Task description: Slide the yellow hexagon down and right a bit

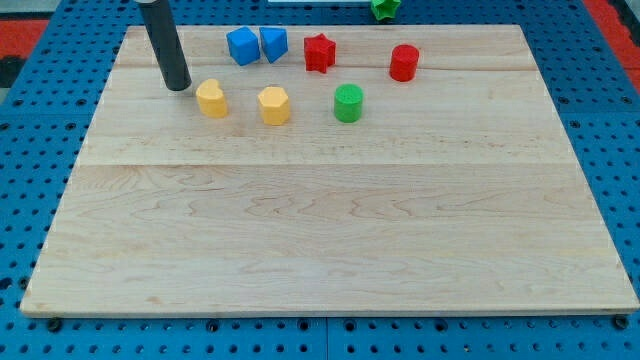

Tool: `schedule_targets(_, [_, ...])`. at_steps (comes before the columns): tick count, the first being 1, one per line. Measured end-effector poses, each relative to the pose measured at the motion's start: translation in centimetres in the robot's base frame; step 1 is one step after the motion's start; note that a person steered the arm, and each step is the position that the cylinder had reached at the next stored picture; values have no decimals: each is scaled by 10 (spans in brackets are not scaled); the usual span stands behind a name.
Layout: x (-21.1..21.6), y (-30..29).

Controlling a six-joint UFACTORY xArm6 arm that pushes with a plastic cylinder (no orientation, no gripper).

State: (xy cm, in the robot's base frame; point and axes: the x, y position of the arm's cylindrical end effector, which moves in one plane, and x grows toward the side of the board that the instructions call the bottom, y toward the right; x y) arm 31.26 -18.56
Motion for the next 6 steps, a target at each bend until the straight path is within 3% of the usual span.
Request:
schedule_targets(1, [2,0])
schedule_targets(3, [58,24])
schedule_targets(4, [37,-20])
schedule_targets(5, [8,-19])
schedule_targets(6, [-3,27])
